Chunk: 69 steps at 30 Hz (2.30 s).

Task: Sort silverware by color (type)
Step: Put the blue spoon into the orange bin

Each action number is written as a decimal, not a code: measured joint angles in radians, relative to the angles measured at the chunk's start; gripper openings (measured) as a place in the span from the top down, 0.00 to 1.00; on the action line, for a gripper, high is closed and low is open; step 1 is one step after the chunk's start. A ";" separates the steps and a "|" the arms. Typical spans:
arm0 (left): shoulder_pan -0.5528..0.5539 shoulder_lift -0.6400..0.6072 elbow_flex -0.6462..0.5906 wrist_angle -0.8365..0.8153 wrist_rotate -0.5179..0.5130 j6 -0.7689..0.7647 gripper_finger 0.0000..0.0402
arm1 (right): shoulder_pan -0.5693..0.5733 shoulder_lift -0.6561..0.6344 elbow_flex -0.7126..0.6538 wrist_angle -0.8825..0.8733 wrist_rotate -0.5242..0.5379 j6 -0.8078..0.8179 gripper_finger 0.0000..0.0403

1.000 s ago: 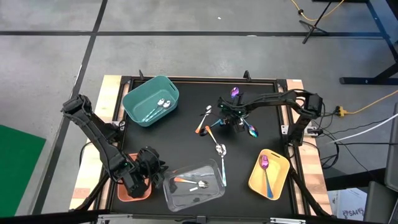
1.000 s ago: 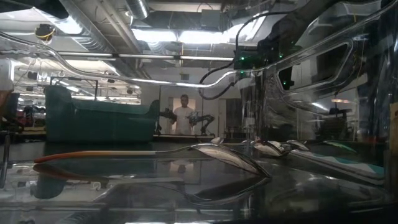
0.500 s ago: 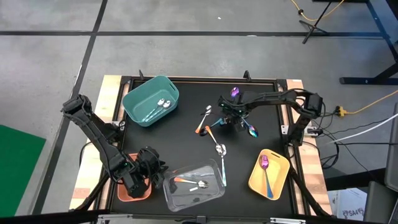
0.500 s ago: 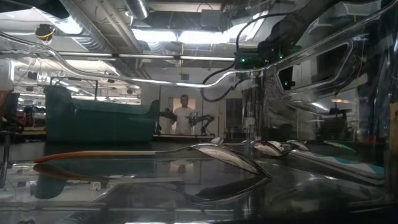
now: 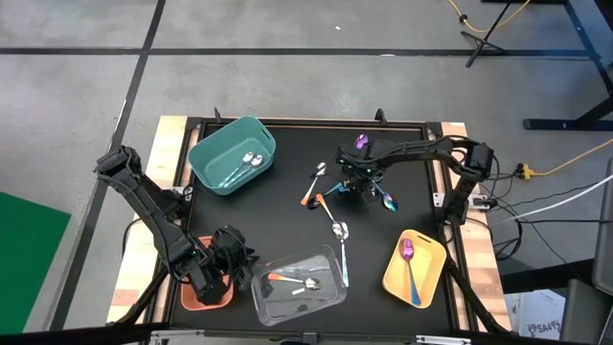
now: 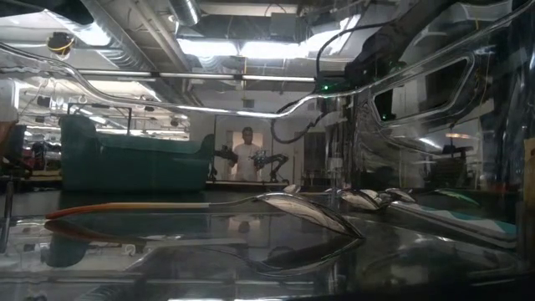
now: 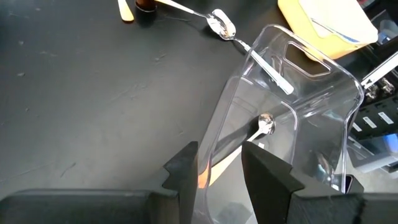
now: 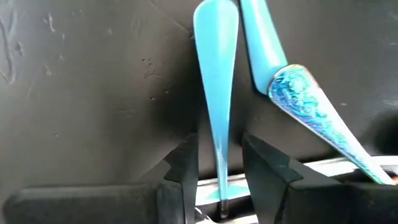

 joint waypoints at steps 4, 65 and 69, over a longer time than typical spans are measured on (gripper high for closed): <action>0.000 0.000 0.000 0.005 -0.004 0.000 0.71 | 0.000 0.018 0.004 0.000 0.000 0.000 0.72; 0.280 0.000 -0.001 0.017 -0.026 0.286 0.71 | 0.000 -0.269 0.000 0.062 0.007 0.037 1.00; 0.280 0.000 -0.001 0.017 -0.077 0.290 0.71 | 0.000 -0.296 0.000 0.170 -0.040 0.105 1.00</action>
